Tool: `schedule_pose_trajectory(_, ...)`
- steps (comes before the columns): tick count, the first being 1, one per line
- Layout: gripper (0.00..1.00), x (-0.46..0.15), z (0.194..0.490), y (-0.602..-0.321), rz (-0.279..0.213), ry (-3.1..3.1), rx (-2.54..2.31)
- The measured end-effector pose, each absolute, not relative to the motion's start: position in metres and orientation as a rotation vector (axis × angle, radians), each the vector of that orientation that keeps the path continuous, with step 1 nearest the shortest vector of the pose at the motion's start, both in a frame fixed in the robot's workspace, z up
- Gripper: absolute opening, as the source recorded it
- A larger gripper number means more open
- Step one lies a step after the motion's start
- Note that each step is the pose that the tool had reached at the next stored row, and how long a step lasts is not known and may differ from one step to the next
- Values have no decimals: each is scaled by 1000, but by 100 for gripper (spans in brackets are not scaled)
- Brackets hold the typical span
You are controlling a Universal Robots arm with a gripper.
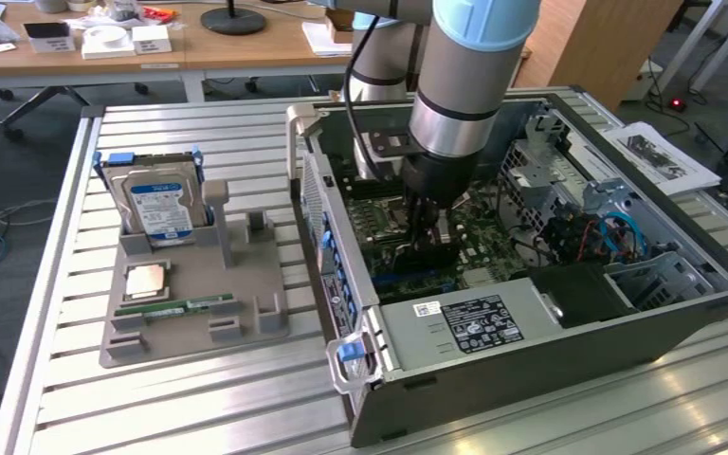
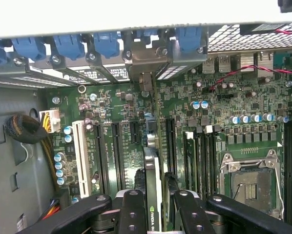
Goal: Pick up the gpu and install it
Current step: 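Insert the gpu into the slot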
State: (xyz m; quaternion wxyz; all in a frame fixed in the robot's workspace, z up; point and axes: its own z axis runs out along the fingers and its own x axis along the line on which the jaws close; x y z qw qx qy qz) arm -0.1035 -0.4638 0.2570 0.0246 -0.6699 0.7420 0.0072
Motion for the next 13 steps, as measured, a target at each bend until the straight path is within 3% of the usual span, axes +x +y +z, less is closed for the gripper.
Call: schedule_pose_trajectory(13, 27, -104, 256, -464, 22, 2296, -2072)
